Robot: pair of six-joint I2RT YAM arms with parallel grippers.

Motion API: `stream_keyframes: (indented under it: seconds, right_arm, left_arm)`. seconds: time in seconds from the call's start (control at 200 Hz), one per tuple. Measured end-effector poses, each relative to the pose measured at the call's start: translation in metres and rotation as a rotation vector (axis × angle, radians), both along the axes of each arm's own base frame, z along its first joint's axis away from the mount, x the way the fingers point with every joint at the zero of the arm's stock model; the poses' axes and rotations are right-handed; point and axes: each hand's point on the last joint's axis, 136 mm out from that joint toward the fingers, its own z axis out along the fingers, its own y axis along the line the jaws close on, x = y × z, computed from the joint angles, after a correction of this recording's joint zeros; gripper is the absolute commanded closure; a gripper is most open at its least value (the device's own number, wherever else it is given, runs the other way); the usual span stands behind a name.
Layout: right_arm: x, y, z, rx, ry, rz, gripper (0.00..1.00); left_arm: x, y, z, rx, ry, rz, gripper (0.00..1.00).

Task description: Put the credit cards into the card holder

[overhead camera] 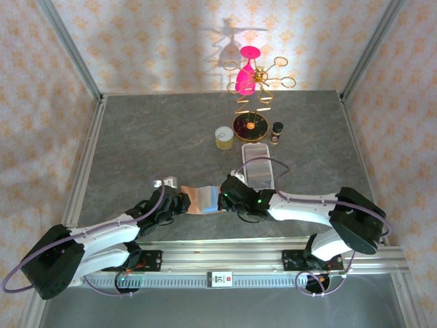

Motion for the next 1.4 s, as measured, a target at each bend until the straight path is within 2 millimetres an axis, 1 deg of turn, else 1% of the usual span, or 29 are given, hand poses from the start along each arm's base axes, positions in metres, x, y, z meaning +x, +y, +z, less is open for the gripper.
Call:
stream_keyframes:
  seconds: [0.195, 0.29, 0.425, 0.516, 0.596, 0.651, 0.726, 0.801, 0.916, 1.021, 1.136, 1.251, 1.316, 1.401]
  right_arm:
    - [-0.004, 0.016, -0.002, 0.035, 0.011, 0.037, 0.93]
    - [-0.004, 0.022, -0.009, 0.034, 0.024, 0.050, 0.95]
    - [-0.005, 0.027, -0.020, 0.019, 0.047, 0.059, 0.95]
    - [-0.004, 0.033, -0.017, 0.038, 0.042, 0.069, 0.94]
    - [-0.004, 0.041, -0.010, 0.074, 0.033, 0.082, 0.94]
    - [-0.002, 0.048, -0.004, 0.098, 0.025, 0.092, 0.94]
    - [0.002, 0.058, 0.000, 0.119, 0.018, 0.104, 0.95]
    - [0.004, 0.067, -0.002, 0.129, 0.018, 0.115, 0.95]
    - [0.004, 0.073, -0.011, 0.121, 0.034, 0.128, 0.95]
    - [0.004, 0.074, -0.018, 0.110, 0.045, 0.136, 0.96]
    - [0.003, 0.079, -0.024, 0.108, 0.056, 0.148, 0.96]
    - [0.002, 0.082, -0.029, 0.107, 0.069, 0.156, 0.96]
    - [0.003, 0.084, -0.030, 0.104, 0.070, 0.156, 0.96]
    - [0.005, 0.087, -0.031, 0.102, 0.071, 0.156, 0.95]
  left_arm:
    - [-0.001, -0.001, -0.004, 0.002, 0.011, -0.006, 0.88]
    - [-0.002, -0.002, -0.005, 0.000, 0.018, -0.013, 0.88]
    - [-0.001, -0.003, -0.005, -0.004, 0.015, -0.016, 0.87]
    - [-0.001, -0.003, -0.005, -0.005, 0.015, -0.016, 0.85]
    - [-0.002, -0.003, -0.005, -0.005, 0.016, -0.014, 0.81]
    - [-0.002, -0.002, -0.006, -0.003, 0.019, -0.008, 0.74]
    - [-0.003, 0.000, -0.008, -0.002, 0.033, 0.008, 0.72]
    - [-0.004, 0.003, -0.010, 0.001, 0.047, 0.024, 0.61]
    - [-0.004, 0.007, -0.003, -0.008, 0.037, 0.051, 0.57]
    - [0.001, 0.016, 0.010, 0.000, 0.013, 0.110, 0.57]
    - [0.006, 0.035, 0.021, 0.030, -0.023, 0.205, 0.57]
    - [0.007, 0.052, 0.027, 0.063, -0.043, 0.270, 0.64]
    - [0.007, 0.053, 0.031, 0.065, -0.051, 0.271, 0.68]
    - [0.009, 0.045, 0.037, 0.048, -0.051, 0.233, 0.74]
